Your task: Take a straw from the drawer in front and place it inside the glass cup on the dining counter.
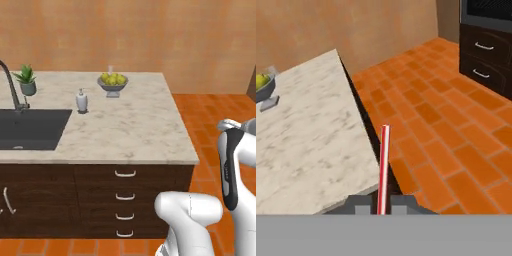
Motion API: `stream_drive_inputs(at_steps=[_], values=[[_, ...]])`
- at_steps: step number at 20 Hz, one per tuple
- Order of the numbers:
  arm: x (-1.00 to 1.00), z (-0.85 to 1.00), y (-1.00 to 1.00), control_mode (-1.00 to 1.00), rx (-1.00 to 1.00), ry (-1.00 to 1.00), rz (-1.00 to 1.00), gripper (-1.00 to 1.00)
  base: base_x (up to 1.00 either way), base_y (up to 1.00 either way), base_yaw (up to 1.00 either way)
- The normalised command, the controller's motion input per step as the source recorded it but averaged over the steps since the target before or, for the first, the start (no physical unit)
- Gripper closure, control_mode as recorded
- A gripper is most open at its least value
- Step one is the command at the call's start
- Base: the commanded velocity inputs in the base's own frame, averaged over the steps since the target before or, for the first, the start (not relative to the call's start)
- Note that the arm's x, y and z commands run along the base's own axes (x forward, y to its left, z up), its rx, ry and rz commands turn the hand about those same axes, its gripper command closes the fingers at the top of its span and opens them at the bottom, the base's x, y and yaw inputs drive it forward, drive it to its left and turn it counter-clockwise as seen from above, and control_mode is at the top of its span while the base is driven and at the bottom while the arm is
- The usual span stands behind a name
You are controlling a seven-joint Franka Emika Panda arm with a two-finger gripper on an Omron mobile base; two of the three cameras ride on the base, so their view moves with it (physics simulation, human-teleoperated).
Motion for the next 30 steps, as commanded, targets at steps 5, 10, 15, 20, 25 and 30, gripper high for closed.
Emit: stream_drive_inputs(at_steps=[5,10,15,20,25,30], values=[[0.0,0.0,0.0,1.0,0.0,0.0,0.0,1.0,0.22,-1.0,0.02],[0.0,0.0,0.0,1.0,0.0,0.0,0.0,1.0,0.55,-1.0,0.13],[0.0,0.0,0.0,1.0,0.0,0.0,0.0,1.0,0.63,-0.99,0.21],[0.0,0.0,0.0,1.0,0.0,0.0,0.0,1.0,0.64,-0.92,0.27],[0.0,0.0,0.0,1.0,0.0,0.0,0.0,1.0,0.78,-0.76,0.33],[0.0,0.0,0.0,1.0,0.0,0.0,0.0,1.0,0.83,-0.77,0.32]])
